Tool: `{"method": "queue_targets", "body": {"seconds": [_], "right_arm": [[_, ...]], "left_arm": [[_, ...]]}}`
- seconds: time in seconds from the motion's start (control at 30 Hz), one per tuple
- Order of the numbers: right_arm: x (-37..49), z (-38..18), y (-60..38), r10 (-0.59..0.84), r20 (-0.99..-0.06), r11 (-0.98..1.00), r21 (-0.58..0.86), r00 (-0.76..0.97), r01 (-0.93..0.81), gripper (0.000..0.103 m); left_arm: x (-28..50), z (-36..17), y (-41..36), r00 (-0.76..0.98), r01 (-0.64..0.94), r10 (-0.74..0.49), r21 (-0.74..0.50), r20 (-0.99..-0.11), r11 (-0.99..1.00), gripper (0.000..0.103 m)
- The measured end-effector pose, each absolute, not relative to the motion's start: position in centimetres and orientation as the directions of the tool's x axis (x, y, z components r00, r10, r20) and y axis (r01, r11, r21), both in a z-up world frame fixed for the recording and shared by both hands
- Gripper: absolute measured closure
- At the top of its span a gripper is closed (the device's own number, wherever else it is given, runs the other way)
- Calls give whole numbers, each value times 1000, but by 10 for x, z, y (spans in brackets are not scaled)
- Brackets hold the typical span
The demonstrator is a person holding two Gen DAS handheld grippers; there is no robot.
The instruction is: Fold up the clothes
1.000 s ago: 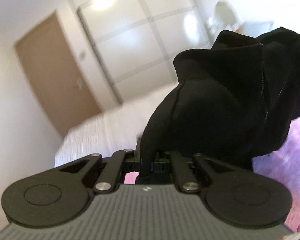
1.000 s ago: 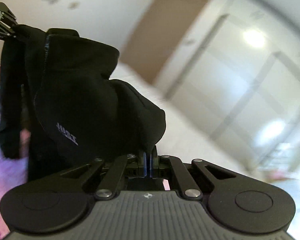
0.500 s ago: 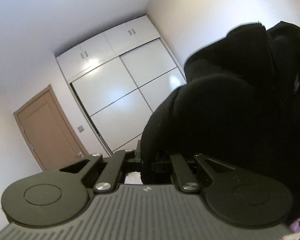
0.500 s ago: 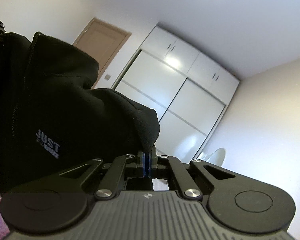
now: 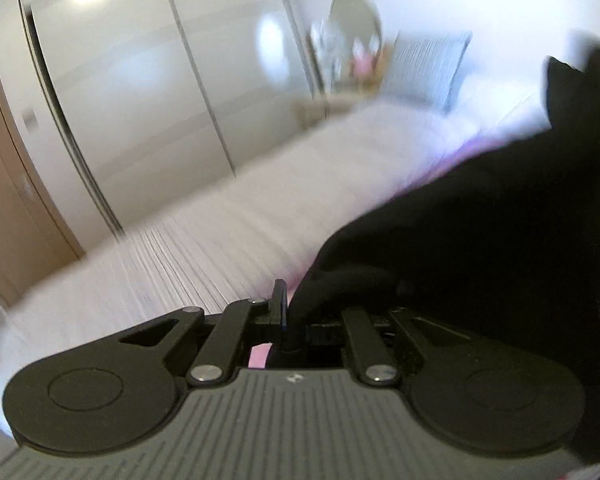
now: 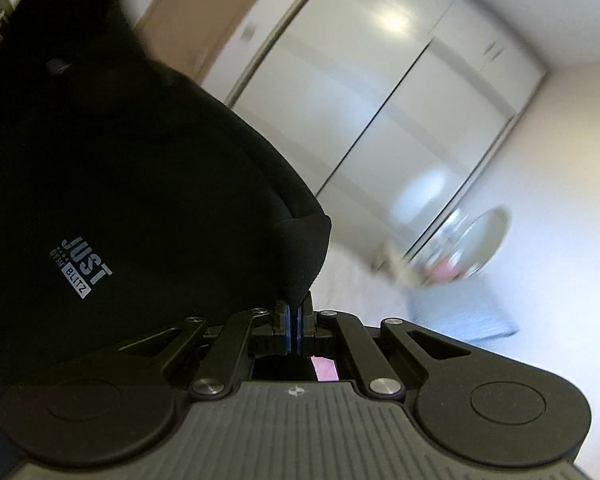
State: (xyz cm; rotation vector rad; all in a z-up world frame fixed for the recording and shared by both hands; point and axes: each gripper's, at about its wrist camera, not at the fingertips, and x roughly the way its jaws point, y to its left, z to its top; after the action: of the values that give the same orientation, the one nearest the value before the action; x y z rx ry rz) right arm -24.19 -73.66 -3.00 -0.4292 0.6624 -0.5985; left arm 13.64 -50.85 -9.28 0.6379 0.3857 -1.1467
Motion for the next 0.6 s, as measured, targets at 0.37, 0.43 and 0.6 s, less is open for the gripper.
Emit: {"method": "queue_targets", "body": {"seconds": [0.37,0.43,0.6], "right_arm": [[-166,-264,-824,-484,-794,818,-262,367,512,49],[-193,-281,-816,-434,-838,819,-213,332,532,49],[-289,-298,-813,-353,-902,753,-116,249,647,40]], "left_arm": [[163,-316,-560,262,914,-448,71,-855,399,75],[141,-329,-541,205,918,-437,17,-876,397,72],[54,-342,-537,66,918,-434,-115,-898,379,68]]}}
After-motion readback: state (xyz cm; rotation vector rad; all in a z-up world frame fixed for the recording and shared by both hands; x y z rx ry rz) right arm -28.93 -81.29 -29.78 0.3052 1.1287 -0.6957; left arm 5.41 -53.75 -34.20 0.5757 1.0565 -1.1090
